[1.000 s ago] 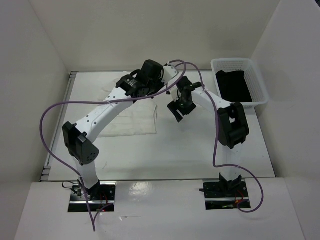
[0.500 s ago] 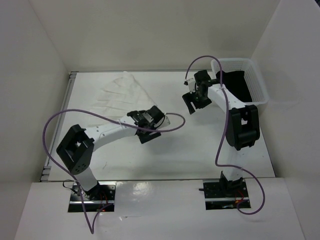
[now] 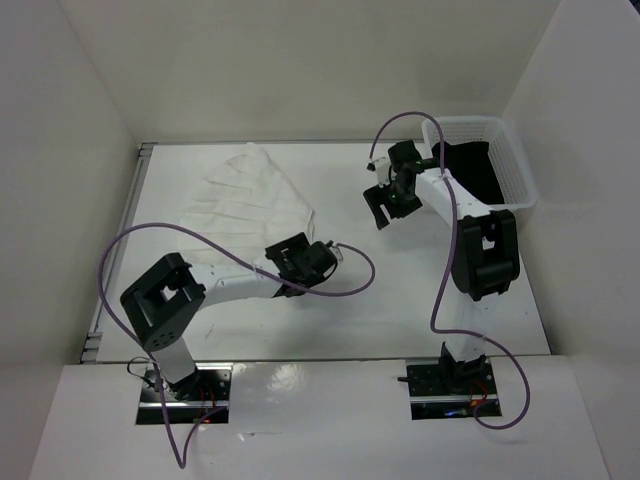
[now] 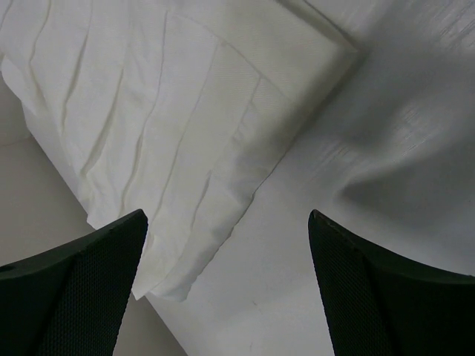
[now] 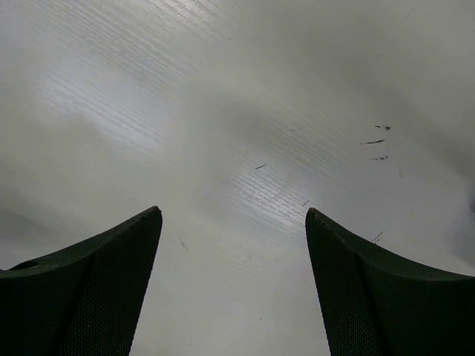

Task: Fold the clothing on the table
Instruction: Flatten the skirt out

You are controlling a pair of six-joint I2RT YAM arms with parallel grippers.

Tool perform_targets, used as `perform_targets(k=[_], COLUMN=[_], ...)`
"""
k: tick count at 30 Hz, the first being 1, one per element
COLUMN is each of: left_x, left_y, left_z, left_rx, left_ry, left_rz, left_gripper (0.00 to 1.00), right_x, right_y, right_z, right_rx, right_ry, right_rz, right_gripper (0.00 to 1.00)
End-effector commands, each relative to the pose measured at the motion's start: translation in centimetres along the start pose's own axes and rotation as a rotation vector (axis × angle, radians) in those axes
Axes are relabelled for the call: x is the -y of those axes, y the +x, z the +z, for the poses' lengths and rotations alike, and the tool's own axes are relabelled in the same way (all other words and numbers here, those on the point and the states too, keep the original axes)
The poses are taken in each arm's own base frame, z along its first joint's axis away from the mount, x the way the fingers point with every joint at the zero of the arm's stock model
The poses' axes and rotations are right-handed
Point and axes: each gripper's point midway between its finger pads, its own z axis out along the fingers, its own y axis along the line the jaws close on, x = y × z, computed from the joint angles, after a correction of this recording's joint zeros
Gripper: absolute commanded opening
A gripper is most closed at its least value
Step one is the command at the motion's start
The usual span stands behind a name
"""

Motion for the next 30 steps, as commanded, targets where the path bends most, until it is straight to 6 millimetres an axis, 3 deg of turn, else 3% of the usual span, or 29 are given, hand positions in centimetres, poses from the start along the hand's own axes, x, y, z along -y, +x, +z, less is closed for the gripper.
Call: perform_targets(k=[1, 7, 11, 22, 30], left_x=[1.4, 3.9, 4.7, 3.5, 1.8], left_y=[-0.8, -1.6, -0.9, -0.8, -0.2], left_z=[0.7, 0.4, 1.6, 4.3, 6.4], left_rx=[0.024, 0.056, 0.045, 0.051, 0.008], left_ry=[-0.03, 0.019, 0.009, -0.004, 0.066], left_rz=[-0.036, -0.026, 0.02, 0.059, 0.036], left_gripper=[0.95, 0.95, 0.94, 0.91, 0.83], right_x=[0.1, 0.0, 0.0, 0.0, -0.1], right_y=[-1.9, -1.5, -1.5, -1.5, -1.3], right_z=[-1.5, -1.3, -1.2, -1.2, -1.4], right_rx=[0.065, 0.056, 0.047, 0.048, 0.048], right_ry=[0.006, 0.003, 0.001, 0.001, 0.001], right_rz=[0.002, 0.003, 0.004, 0.004, 0.004], right_gripper=[0.83, 0.83, 0.83, 0.83, 0.83])
